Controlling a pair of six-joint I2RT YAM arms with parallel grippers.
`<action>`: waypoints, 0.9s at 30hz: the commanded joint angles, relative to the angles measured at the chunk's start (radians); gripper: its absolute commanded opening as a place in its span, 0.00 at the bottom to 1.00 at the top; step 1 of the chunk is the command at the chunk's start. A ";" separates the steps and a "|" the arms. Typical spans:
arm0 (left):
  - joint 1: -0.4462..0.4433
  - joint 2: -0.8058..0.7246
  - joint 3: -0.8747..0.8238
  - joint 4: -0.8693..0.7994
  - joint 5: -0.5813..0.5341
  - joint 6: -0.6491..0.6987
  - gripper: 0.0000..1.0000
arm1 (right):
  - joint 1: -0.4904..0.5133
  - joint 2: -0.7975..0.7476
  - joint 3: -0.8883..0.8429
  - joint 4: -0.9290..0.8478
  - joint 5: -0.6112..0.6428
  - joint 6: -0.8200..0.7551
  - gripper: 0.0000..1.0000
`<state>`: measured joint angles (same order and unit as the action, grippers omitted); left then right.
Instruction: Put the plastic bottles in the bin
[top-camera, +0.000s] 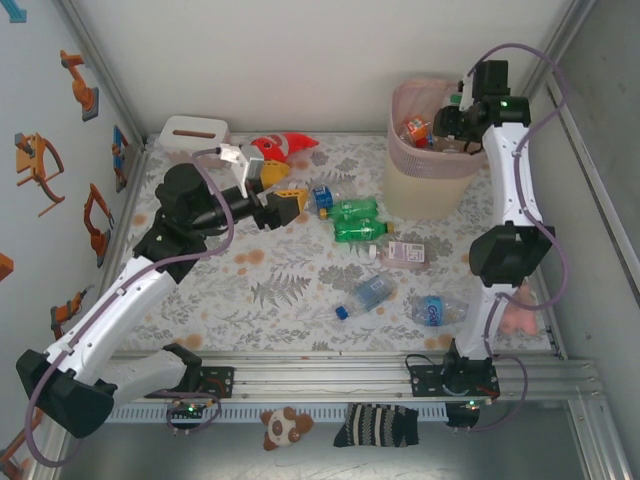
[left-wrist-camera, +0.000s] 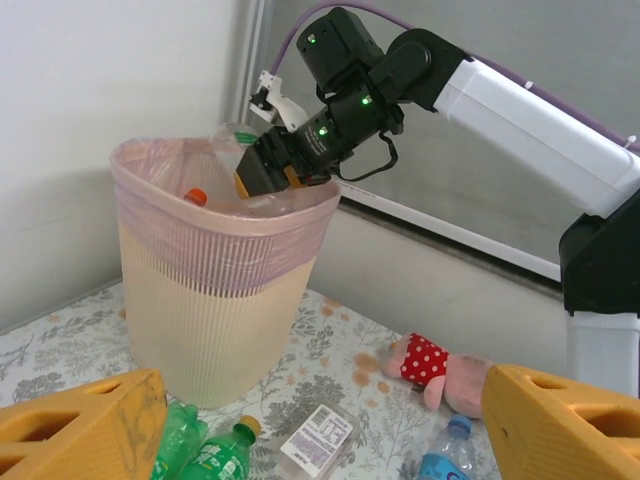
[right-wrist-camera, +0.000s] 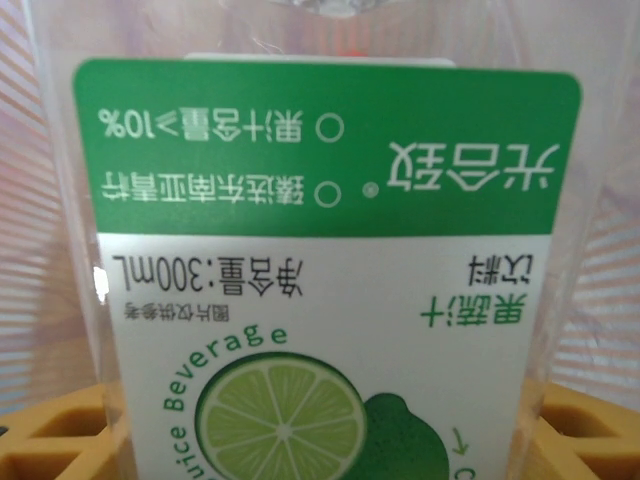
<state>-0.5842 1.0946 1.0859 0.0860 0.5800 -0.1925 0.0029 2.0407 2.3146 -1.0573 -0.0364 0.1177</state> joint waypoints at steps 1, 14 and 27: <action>0.008 0.014 0.006 -0.019 -0.021 0.016 0.81 | -0.003 0.016 0.004 -0.059 0.083 -0.037 0.53; 0.014 0.062 0.029 -0.049 -0.070 -0.010 0.81 | -0.003 0.121 -0.038 -0.127 0.123 -0.045 0.61; 0.029 0.094 0.054 -0.079 -0.132 -0.049 0.81 | -0.003 0.048 0.014 -0.151 0.098 -0.032 0.80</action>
<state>-0.5621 1.1835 1.1019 0.0212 0.4683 -0.2195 0.0032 2.1563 2.2856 -1.1660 0.0574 0.0814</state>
